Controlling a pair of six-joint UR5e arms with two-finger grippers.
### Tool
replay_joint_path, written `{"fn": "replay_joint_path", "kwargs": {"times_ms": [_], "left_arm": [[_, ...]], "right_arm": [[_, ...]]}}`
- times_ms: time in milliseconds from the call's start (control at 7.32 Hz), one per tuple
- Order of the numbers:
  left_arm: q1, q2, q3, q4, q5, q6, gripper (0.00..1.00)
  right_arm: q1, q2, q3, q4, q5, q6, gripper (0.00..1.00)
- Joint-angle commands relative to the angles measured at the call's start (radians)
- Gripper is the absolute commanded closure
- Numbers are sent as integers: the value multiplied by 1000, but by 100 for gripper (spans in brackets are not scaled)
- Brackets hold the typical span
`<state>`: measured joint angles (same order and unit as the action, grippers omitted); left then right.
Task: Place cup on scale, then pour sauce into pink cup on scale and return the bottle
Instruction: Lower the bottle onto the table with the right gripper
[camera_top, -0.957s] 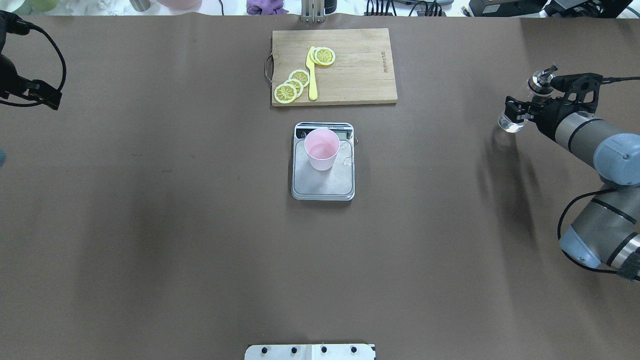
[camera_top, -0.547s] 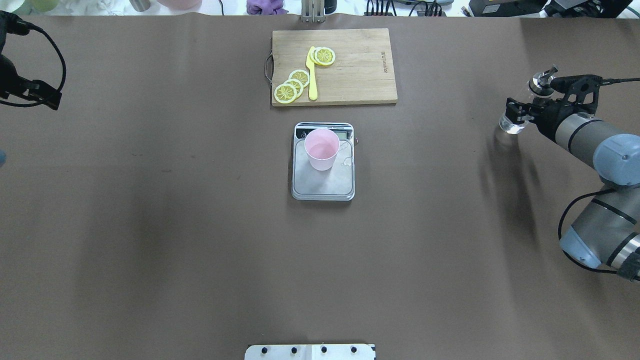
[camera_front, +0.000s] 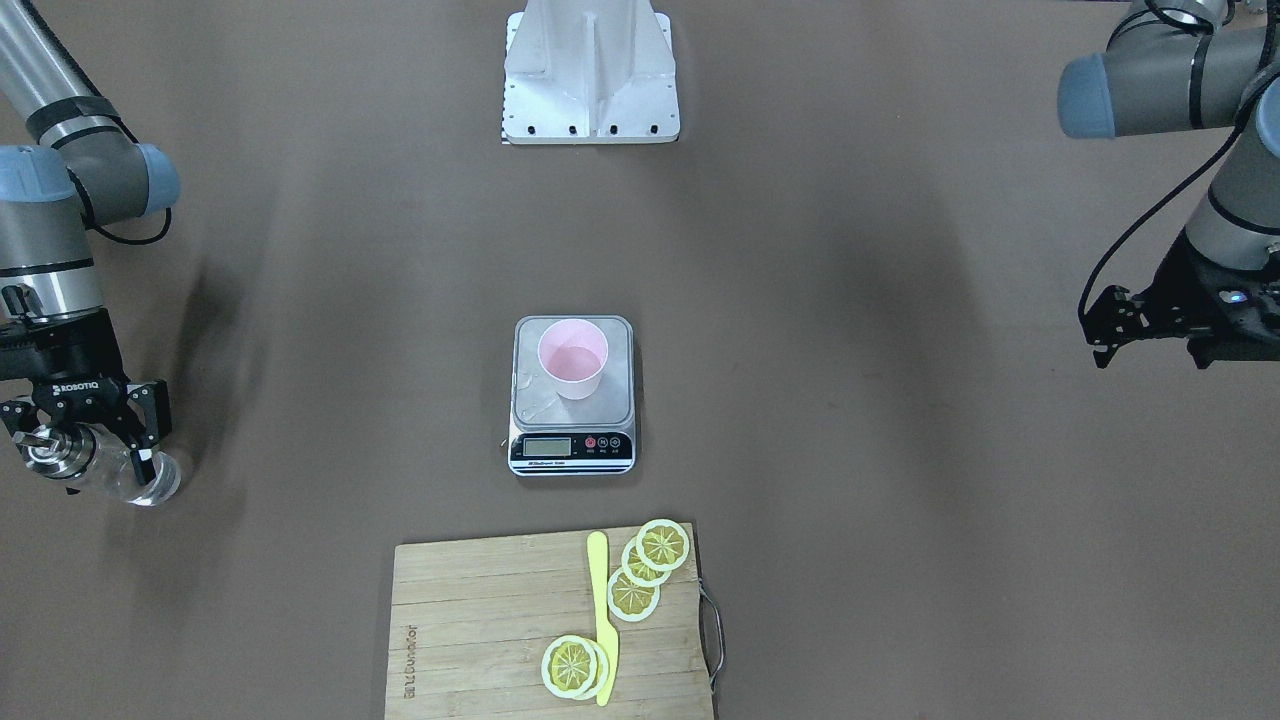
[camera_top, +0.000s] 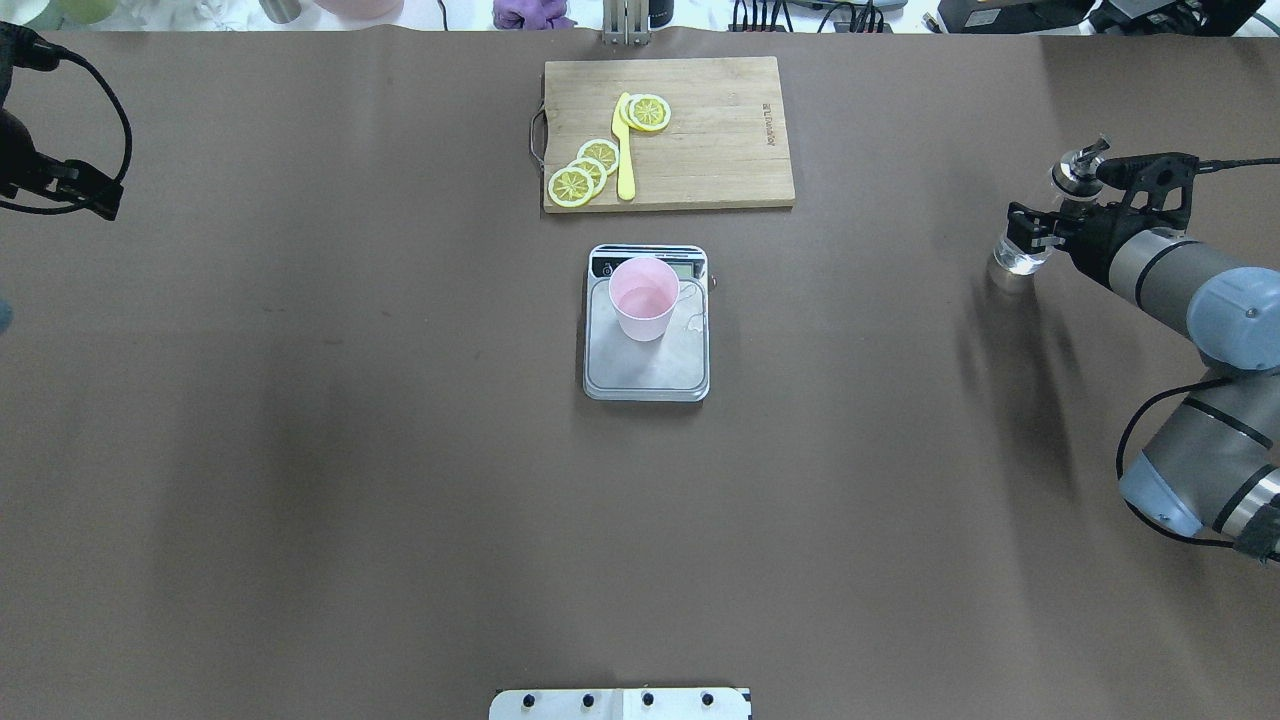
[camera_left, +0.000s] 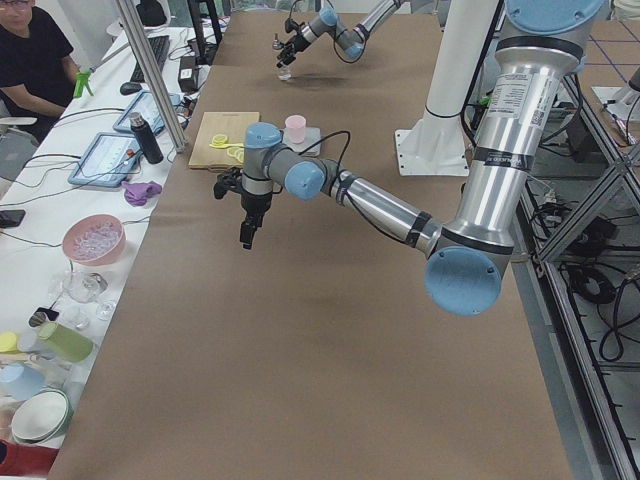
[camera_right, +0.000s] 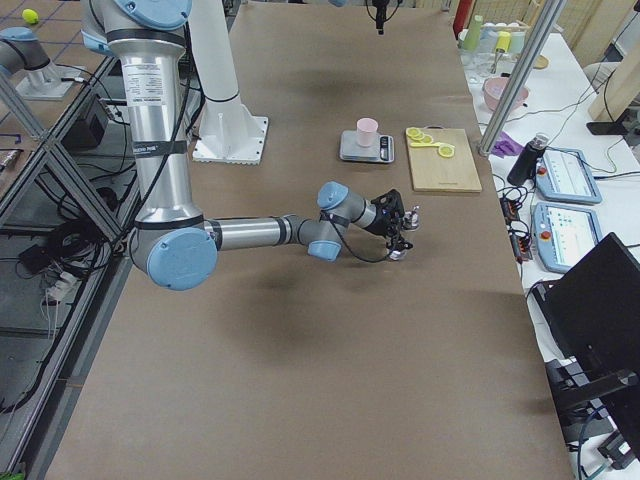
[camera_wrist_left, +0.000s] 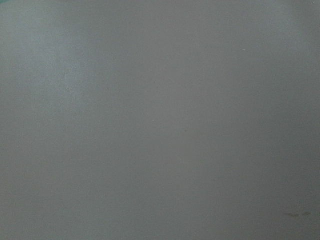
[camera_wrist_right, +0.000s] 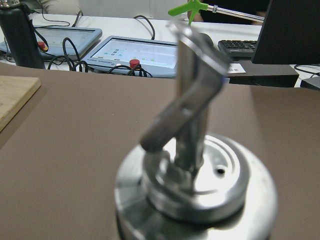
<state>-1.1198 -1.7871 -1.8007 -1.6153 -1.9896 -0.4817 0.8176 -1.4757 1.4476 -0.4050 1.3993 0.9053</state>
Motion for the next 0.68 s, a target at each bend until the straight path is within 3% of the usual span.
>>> {"fn": "replay_joint_path", "kwargs": {"times_ms": [0,137,273,410,547], "left_arm": [[0,0,1,0,0,0,2],[0,0,1,0,0,0,2],[0,0,1,0,0,0,2],[0,0,1,0,0,0,2],[0,0,1,0,0,0,2]], "right_arm": [[0,0,-9,0,3,0,100],[0,0,-9,0,4,-2,100],[0,0,-12,2,3,-2,87],[0,0,-12,0,4,-3,80],[0,2,-12,0,3,-2,59]]}}
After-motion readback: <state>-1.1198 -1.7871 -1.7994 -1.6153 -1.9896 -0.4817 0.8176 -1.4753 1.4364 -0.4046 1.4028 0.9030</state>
